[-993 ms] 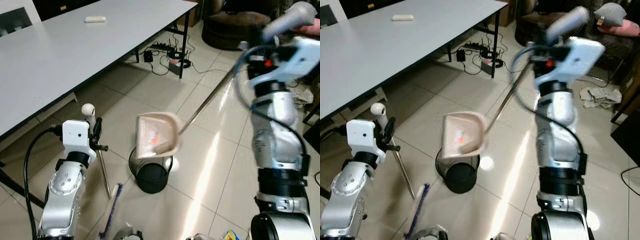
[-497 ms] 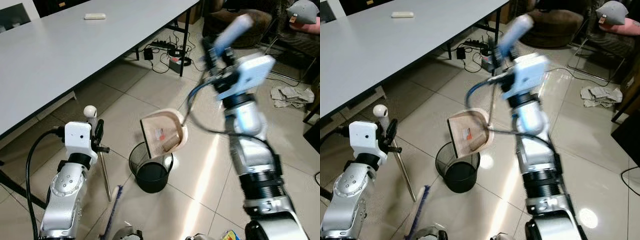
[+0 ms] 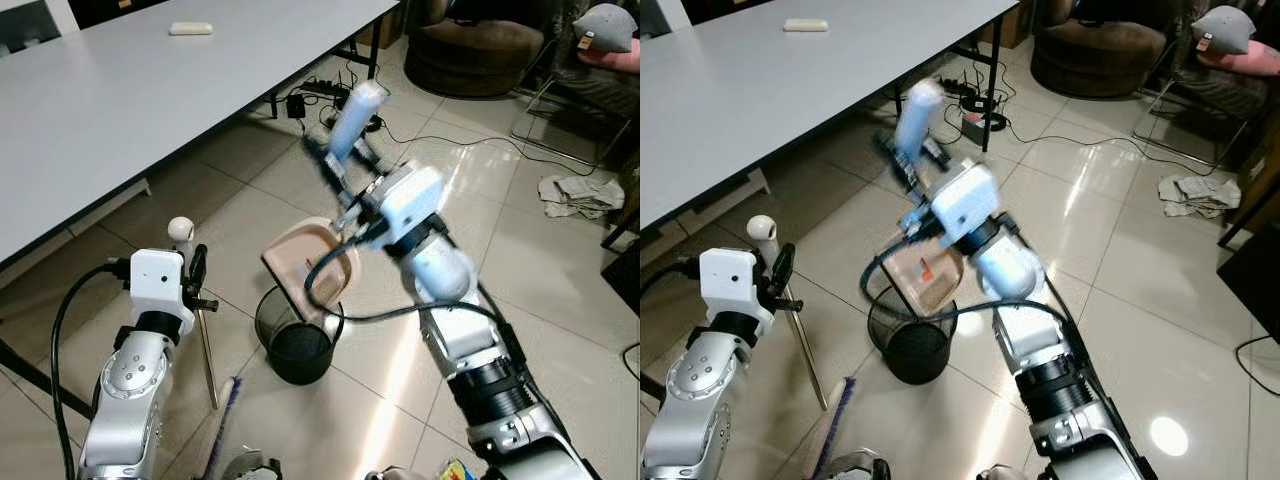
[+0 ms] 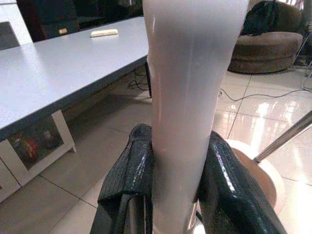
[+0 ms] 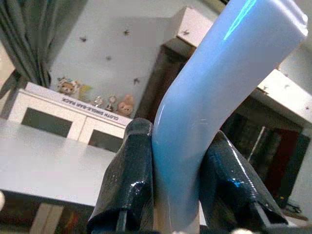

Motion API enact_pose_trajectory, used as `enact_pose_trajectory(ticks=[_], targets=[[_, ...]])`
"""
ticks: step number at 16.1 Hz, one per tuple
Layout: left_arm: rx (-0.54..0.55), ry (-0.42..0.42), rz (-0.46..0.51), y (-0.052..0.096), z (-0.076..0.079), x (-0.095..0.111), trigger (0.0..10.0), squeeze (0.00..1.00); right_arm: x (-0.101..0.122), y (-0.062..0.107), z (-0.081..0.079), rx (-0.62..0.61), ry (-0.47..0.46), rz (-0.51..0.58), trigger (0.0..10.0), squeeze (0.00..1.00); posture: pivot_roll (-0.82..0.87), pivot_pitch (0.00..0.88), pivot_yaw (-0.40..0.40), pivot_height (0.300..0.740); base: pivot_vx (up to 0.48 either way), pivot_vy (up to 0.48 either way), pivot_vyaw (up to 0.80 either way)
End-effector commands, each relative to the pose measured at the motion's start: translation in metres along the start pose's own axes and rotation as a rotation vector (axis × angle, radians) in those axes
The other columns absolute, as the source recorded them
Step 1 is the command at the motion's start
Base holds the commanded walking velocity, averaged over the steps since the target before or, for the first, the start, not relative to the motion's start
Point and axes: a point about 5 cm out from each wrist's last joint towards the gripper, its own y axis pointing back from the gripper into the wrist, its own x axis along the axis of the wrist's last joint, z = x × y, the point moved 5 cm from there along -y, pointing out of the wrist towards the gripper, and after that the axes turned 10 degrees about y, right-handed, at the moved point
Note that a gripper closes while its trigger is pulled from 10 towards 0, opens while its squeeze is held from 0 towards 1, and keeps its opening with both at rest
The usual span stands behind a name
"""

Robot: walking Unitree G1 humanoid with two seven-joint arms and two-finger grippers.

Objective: Sweep floor

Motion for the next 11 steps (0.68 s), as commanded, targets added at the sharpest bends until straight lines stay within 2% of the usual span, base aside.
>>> enact_pose_trajectory(ticks=[1,3,7,10,11], targets=[[-0.013,-0.017,0.037,0.001,0.004,0.009,10.0,0.00,0.013,-0.004,-0.002,0.023,0.024,0.072,10.0,0.00,0.06,0.090,-0.008,0.740,0.000,0.000,0.00],[-0.011,-0.017,0.036,0.001,0.005,0.009,10.0,0.00,0.015,-0.003,-0.020,0.115,0.061,0.093,10.0,0.00,0.06,0.089,-0.011,0.740,0.000,0.000,0.00],[-0.015,-0.017,0.034,0.000,0.006,0.008,10.0,0.00,0.017,-0.003,-0.023,0.143,0.092,0.106,10.0,0.00,0.05,0.087,-0.010,0.740,0.000,0.000,0.00],[-0.051,0.003,0.017,-0.003,0.013,0.006,10.0,0.00,0.037,-0.008,0.051,-0.198,0.119,0.141,10.0,0.00,0.04,0.085,-0.007,0.740,0.000,0.000,0.00],[-0.057,0.008,0.017,-0.005,0.014,0.007,10.0,0.00,0.040,-0.007,0.064,-0.242,0.139,0.136,10.0,0.00,0.04,0.085,-0.007,0.740,0.000,0.000,0.00]])
